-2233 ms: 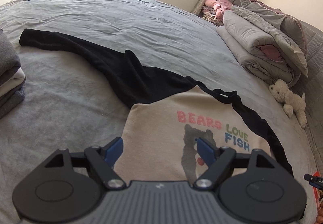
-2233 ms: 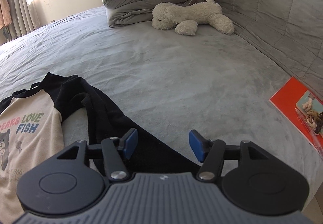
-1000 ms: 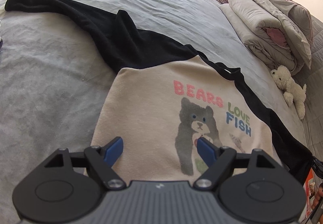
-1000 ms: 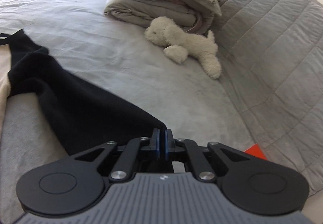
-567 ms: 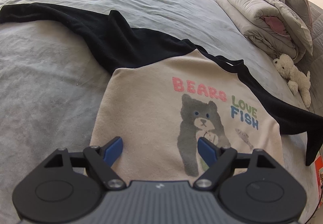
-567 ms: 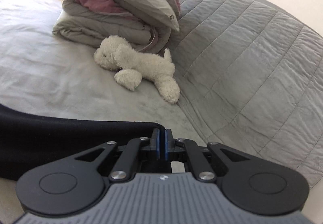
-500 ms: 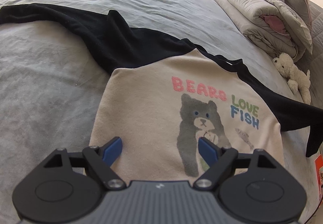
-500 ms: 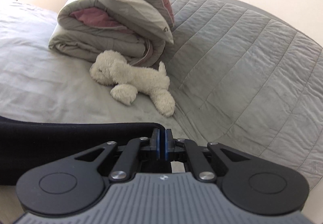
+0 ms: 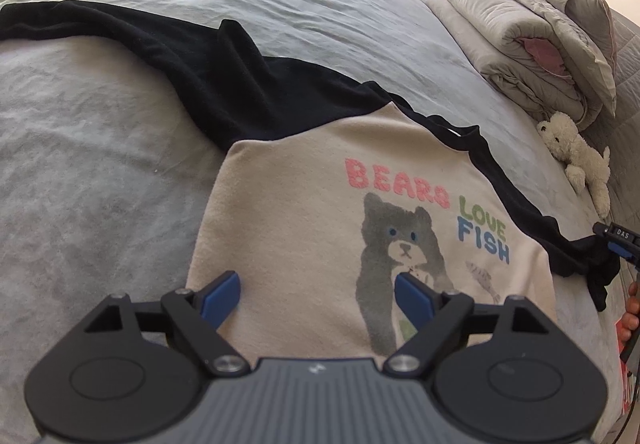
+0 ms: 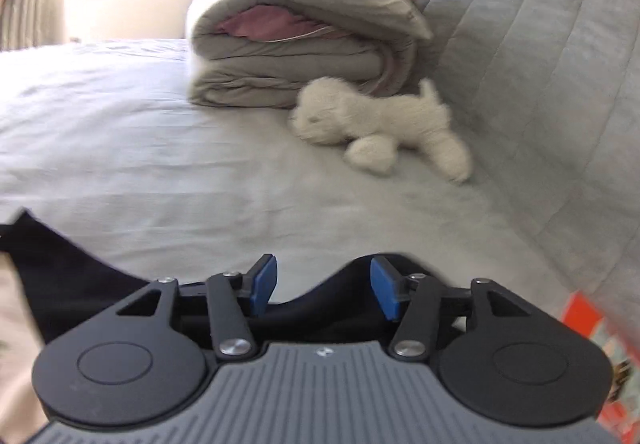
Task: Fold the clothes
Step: 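Grasp a black sleeve with the right gripper and pull it straight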
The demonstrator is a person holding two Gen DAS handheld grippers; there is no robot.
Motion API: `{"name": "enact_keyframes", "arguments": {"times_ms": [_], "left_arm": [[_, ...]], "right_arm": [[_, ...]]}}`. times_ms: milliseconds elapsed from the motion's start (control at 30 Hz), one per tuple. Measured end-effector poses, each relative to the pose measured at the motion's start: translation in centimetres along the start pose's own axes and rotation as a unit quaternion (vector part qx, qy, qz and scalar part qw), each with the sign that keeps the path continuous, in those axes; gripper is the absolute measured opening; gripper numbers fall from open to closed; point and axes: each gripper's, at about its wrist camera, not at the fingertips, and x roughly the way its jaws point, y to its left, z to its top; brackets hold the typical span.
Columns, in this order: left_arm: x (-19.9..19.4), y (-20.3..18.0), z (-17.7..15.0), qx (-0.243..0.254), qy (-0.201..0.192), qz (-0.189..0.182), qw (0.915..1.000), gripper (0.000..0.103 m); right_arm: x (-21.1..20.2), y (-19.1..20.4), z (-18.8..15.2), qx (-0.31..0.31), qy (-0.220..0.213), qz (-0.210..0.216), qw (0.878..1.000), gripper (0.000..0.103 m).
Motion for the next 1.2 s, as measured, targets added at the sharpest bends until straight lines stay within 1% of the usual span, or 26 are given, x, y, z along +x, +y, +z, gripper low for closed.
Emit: {"name": "enact_keyframes", "arguments": {"times_ms": [33,67,100,167,267,333,433,467,500,533,567,600,633,700,800,833,1100,1133,1167,1200], "left_arm": [[-0.1,0.2,0.1,-0.005,-0.002,0.001,1.0000,0.086],[-0.2,0.4,0.2,-0.010,-0.003,0.002,0.9999,0.086],[-0.3,0.6,0.3,-0.016,-0.005,0.003,0.9999,0.086],[-0.5,1.0,0.4,-0.027,-0.008,0.005,0.9996,0.086],[-0.5,1.3,0.5,-0.038,-0.009,0.007,0.9992,0.086],[-0.5,1.1,0.4,-0.032,-0.010,0.011,0.9994,0.086],[-0.3,0.7,0.3,-0.021,-0.012,0.018,0.9996,0.086],[-0.3,0.6,0.2,-0.018,-0.012,0.019,0.9996,0.086],[-0.3,0.6,0.2,-0.018,-0.012,0.019,0.9996,0.086],[-0.2,0.7,0.2,-0.018,-0.012,0.019,0.9996,0.086],[-0.3,0.7,0.2,-0.020,-0.012,0.018,0.9996,0.086],[-0.3,0.8,0.3,-0.022,-0.012,0.017,0.9995,0.086],[-0.3,0.9,0.3,-0.024,-0.012,0.016,0.9995,0.086],[-0.4,1.0,0.3,-0.028,-0.012,0.013,0.9995,0.086],[-0.5,1.1,0.4,-0.029,-0.010,0.011,0.9995,0.086],[-0.5,1.2,0.4,-0.031,-0.010,0.010,0.9994,0.086],[-0.7,1.6,0.7,-0.048,-0.008,0.004,0.9988,0.086],[-0.8,1.6,0.7,-0.049,-0.009,0.004,0.9987,0.086],[-0.9,1.7,0.7,-0.050,-0.011,0.005,0.9987,0.086],[-1.1,1.7,0.8,-0.051,-0.016,0.009,0.9985,0.086]], "right_arm": [[0.1,0.3,-0.5,0.023,0.031,0.039,0.998,0.056],[0.3,0.6,-1.0,0.045,0.062,0.079,0.994,0.056],[0.4,1.0,-1.8,0.060,0.097,0.107,0.988,0.056],[0.4,1.2,-3.2,0.085,0.135,0.137,0.978,0.056],[0.5,1.2,-4.5,0.131,0.161,0.171,0.963,0.056],[0.4,1.7,-4.8,0.141,0.154,0.181,0.961,0.058],[1.3,1.7,-4.7,0.164,0.144,0.190,0.957,0.058],[1.5,2.0,-4.8,0.164,0.142,0.188,0.958,0.057],[1.4,2.4,-4.7,0.154,0.137,0.184,0.961,0.057],[1.4,2.9,-4.7,0.143,0.131,0.179,0.964,0.051],[1.3,3.3,-4.7,0.133,0.127,0.181,0.966,0.028],[1.4,3.7,-4.7,0.127,0.129,0.190,0.965,0.019],[1.3,4.0,-4.6,0.120,0.125,0.187,0.967,0.015],[0.9,4.4,-4.6,0.105,0.115,0.177,0.972,0.014],[-0.1,4.1,-4.2,0.100,0.096,0.161,0.977,0.008],[0.0,4.0,-4.2,0.103,0.097,0.161,0.977,0.000],[0.8,3.1,-4.6,0.124,0.121,0.161,0.972,0.001],[1.0,2.9,-4.6,0.127,0.124,0.161,0.971,0.011],[1.1,2.8,-4.6,0.130,0.126,0.161,0.970,0.014],[1.2,2.7,-4.7,0.133,0.129,0.161,0.969,0.014]]}}
